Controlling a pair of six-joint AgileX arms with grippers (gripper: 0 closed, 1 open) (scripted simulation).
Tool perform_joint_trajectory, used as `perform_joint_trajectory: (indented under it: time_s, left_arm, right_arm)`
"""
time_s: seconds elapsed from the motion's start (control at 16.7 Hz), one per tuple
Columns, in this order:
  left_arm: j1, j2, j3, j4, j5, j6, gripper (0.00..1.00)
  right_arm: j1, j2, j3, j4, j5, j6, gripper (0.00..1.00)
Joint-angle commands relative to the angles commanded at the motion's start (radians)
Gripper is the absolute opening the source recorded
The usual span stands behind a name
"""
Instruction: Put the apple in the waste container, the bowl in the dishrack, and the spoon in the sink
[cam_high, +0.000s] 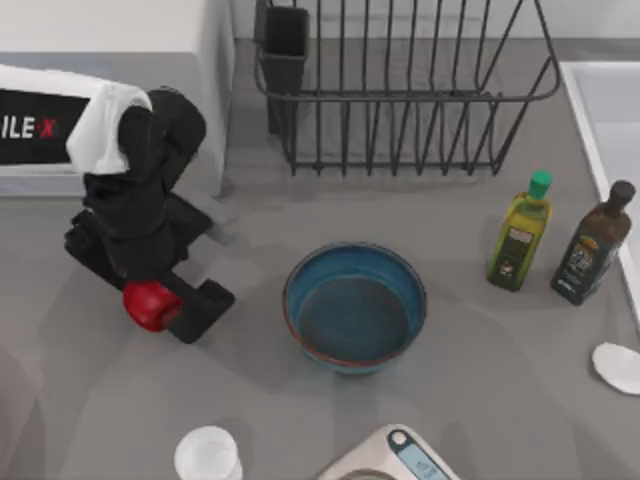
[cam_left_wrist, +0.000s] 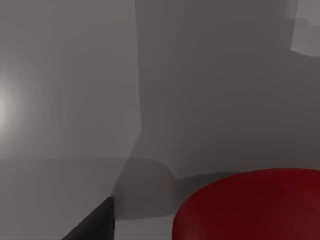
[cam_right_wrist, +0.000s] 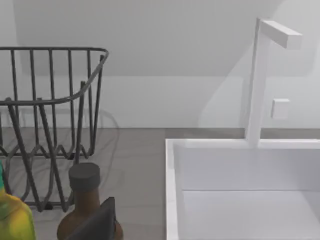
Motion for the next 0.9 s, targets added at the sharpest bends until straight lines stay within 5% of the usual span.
perform_joint_trajectory:
  time_s: [0.72,0.9]
  left_arm:
    - [0.0,0.0,0.0,0.0,0.0,0.0,0.02]
    - [0.0,0.0,0.0,0.0,0.0,0.0,0.0]
  right_arm:
    - [0.0,0.0,0.0,0.0,0.0,0.0,1.0]
    - [0.0,0.0,0.0,0.0,0.0,0.0,1.0]
